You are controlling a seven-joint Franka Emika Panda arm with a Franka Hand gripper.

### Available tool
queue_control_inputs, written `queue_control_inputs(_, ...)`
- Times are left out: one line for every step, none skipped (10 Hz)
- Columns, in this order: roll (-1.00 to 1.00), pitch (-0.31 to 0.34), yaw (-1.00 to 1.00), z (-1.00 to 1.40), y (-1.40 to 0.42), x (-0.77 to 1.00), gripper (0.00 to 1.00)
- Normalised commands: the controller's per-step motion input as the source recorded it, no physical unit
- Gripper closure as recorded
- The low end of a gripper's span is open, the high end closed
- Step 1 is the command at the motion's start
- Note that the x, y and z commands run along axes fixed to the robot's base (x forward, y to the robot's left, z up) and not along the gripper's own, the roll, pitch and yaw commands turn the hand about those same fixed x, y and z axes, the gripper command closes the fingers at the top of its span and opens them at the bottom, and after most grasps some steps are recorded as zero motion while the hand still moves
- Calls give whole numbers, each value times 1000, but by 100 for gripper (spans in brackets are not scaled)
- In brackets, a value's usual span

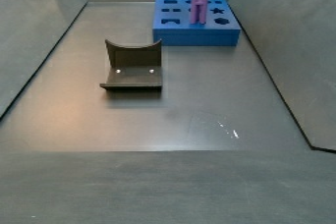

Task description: Insert the 3 prong object.

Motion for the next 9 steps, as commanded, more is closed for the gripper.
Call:
queue_control_inputs(-97, -57, 0, -223, 0, -9, 100)
queue_control_inputs(-136, -23, 0, -280, 0, 89, 100)
queue_control_inputs(-126, -4, 0, -300, 0, 151, 100)
queue_control_inputs(-119, -6, 0, -289, 0, 106, 100)
queue_control_inputs(-117, -16, 0, -269, 0, 40, 100)
queue_control_inputs(-117, -23, 0, -297, 0, 14, 100)
queue_control_inputs(-96, -44, 0, -406, 0, 37, 100)
queue_control_inputs(-60, -49, 0, -431, -11, 46, 100)
queue_control_inputs(-20, -44, 0, -403, -46, 71, 100)
